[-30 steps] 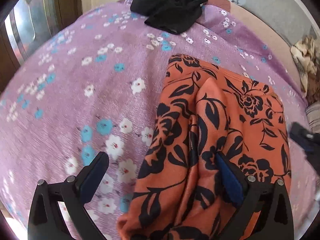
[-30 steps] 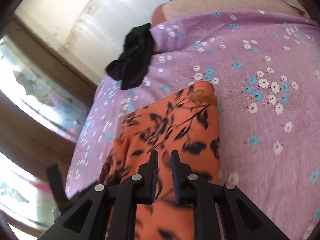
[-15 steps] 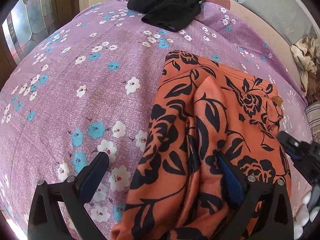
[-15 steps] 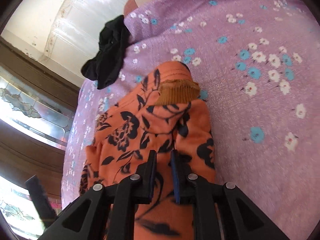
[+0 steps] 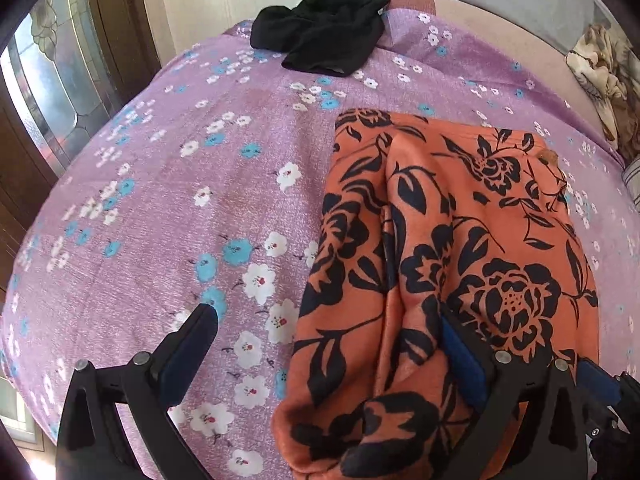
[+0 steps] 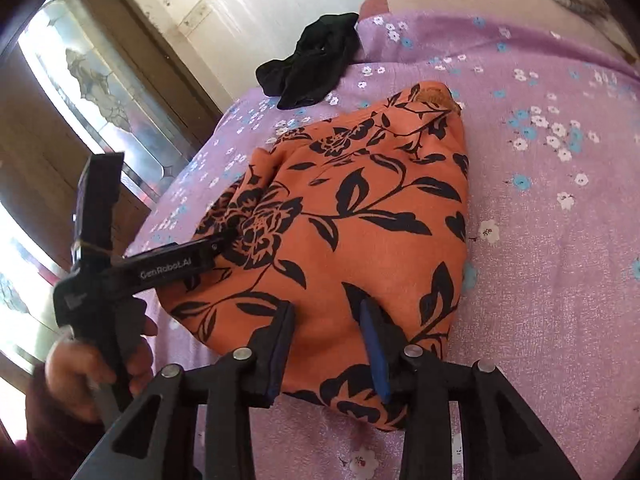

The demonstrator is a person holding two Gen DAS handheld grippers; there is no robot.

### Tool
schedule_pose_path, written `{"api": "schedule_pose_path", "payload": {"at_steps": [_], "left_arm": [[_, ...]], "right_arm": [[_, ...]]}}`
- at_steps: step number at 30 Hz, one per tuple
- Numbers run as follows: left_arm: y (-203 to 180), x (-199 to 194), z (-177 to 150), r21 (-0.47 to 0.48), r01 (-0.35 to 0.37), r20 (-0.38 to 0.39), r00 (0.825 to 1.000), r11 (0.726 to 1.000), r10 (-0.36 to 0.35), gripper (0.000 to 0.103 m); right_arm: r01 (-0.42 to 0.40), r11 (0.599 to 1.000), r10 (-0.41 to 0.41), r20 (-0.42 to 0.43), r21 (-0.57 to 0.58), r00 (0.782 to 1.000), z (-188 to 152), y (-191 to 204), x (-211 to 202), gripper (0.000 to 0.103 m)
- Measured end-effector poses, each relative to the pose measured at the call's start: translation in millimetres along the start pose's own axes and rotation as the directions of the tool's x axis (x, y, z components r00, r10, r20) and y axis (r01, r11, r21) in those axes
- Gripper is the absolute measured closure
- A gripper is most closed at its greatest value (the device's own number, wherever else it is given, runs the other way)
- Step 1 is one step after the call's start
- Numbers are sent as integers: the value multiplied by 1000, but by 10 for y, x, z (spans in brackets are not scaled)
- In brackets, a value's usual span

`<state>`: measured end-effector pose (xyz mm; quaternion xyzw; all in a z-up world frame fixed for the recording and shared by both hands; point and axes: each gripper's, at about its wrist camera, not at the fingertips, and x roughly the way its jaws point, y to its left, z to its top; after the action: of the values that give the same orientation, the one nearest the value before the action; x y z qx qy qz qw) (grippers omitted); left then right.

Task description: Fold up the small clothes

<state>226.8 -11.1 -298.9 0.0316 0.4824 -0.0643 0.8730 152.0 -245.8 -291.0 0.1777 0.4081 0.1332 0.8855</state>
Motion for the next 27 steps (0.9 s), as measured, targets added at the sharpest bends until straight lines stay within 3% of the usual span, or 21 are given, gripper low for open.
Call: {"api": "schedule_pose_path", "payload": {"at_steps": [4, 12, 27], "left_arm": [[56, 124, 2, -60, 65, -23, 998, 996, -66, 0], [-1, 175, -49, -44, 59, 21, 998, 997, -58, 0], [-162, 28, -193, -21, -75, 129, 989, 997, 77, 0]], "right_arm": [[-12, 1000, 12, -20, -24, 1000, 15, -7, 11, 64], [-101, 994, 100, -27, -35, 995, 12, -121, 76, 63], [-196, 980, 196, -6, -17, 981, 22, -230, 83, 64]]}}
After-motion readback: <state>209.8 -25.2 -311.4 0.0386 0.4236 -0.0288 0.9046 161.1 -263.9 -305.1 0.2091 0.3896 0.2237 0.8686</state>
